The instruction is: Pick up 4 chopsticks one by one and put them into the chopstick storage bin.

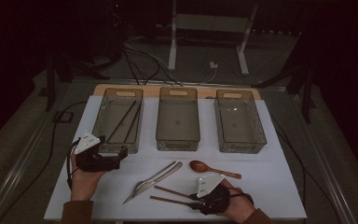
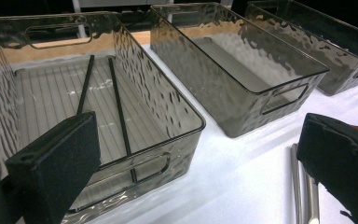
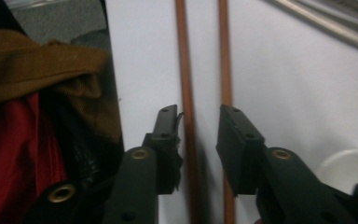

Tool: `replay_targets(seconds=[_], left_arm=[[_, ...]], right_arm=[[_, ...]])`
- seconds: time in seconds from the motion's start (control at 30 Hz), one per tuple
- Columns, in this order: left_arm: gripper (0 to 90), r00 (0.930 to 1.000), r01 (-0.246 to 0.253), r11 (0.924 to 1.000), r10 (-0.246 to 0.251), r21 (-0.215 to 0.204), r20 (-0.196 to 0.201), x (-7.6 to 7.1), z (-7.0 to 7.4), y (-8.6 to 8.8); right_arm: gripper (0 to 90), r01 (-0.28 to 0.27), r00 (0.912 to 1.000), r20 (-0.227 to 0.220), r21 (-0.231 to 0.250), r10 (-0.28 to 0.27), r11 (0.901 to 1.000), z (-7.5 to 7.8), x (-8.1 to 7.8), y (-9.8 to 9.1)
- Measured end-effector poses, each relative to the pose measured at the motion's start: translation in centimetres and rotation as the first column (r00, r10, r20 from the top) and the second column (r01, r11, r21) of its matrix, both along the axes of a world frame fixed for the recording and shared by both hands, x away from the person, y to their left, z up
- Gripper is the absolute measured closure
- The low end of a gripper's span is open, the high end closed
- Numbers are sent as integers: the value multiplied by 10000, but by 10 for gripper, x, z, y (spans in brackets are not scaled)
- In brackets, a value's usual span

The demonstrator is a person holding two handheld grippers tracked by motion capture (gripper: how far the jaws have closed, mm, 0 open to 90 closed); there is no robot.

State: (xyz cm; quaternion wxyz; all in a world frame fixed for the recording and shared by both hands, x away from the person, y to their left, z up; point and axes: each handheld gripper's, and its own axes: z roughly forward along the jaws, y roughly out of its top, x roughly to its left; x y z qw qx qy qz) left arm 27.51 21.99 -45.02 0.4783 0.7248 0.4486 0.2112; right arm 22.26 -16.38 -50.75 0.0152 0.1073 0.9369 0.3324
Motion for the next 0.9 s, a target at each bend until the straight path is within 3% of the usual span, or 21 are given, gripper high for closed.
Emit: replay_targets(seconds=[0.13,0.3,0.57,0.9], left_arm=[[7,10000,19,10000,-19,11,-5,0,0,0],[7,10000,3,10000,-3,1,-16,0,0,0],[7,10000,51,10000,-51,32,-47,1,-1,-2],[7,9999,75,10000,-75,37,-93,1,-2,-2]], right_arm=[[742,-149,9998,104,-345,152,9993,-5,-2,4],[822,26,9992,404,-428,-8,9991,-5,0,2],[831,-77,9964,834,-644,131,9979,-4,-3,4],[854,-185,9968,759,-694,237,9974,-3,-1,4]])
